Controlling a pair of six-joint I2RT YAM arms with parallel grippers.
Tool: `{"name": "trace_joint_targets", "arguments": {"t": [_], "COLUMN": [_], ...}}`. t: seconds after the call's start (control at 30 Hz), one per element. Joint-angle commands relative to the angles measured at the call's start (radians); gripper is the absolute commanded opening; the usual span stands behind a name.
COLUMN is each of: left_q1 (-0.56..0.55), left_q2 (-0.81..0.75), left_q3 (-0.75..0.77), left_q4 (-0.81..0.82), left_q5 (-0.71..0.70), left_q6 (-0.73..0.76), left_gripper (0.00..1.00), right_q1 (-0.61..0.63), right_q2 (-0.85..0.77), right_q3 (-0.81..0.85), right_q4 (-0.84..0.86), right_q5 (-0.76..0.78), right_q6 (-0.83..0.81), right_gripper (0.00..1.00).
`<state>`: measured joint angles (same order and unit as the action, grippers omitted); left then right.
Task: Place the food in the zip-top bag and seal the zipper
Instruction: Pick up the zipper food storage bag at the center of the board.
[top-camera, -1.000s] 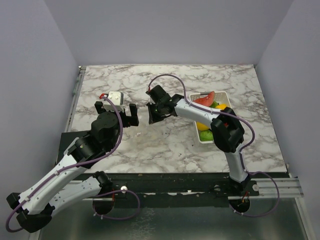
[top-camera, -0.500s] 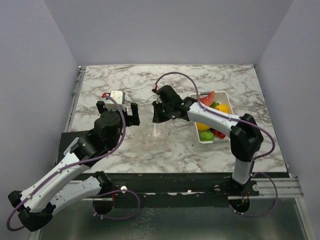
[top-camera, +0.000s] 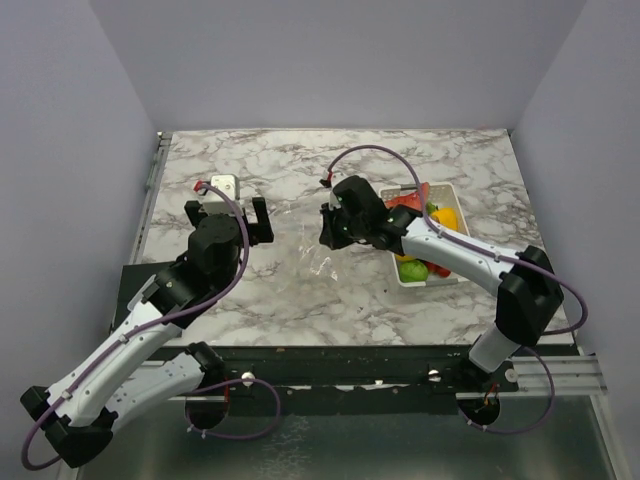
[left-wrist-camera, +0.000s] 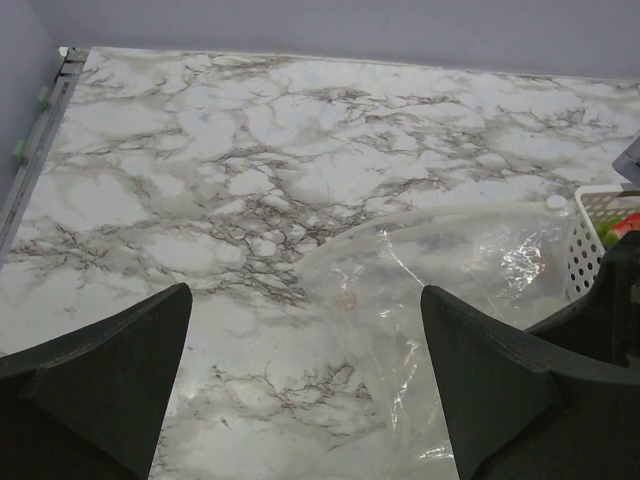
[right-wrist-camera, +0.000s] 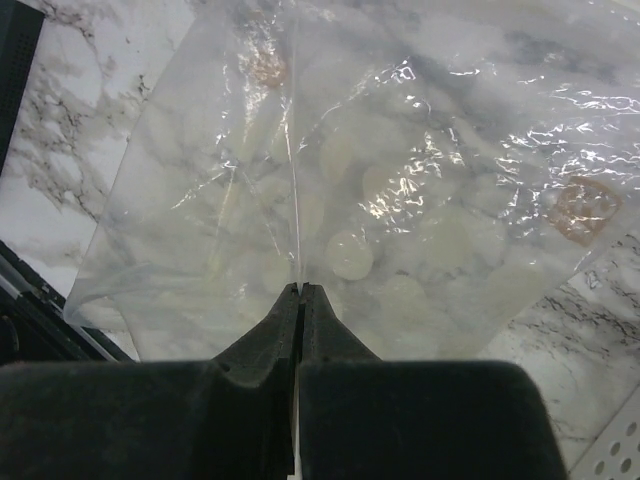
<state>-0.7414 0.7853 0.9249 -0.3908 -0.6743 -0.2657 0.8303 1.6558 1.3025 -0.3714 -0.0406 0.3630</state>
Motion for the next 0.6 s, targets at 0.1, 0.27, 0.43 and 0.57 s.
{"name": "trace_joint_targets", "arguments": {"t": [0.1, 0.27, 0.43, 0.57], "left_q1": [0.038, 0.090, 0.149, 0.187], "left_q2": [0.026, 0.031, 0.042, 0.051], "left_q3": [0.000, 0.004, 0.012, 0.018], "left_q4": [0.003, 0.006, 0.009, 0.014], "left_q5": [0.030, 0.071, 0.150, 0.207], "left_q6": [-0.017, -0.032, -0.048, -0.058], "left_gripper": [0.98, 0.98, 0.99, 0.99], "right_q1": [0.007, 0.007, 0.007, 0.007], "right_q2": [-0.124, -0.209, -0.309, -0.375], "right_q3": [-0.068, -0.121, -0.185, -0.214], "right_q4": [0.042, 0.044, 0.059, 0.044], "right_q5": [0.037, 0.037, 0.035, 0.026], "right_q6": [-0.087, -0.155, -0.221, -0.268], "right_gripper": [0.01, 0.01, 0.01, 0.01]}}
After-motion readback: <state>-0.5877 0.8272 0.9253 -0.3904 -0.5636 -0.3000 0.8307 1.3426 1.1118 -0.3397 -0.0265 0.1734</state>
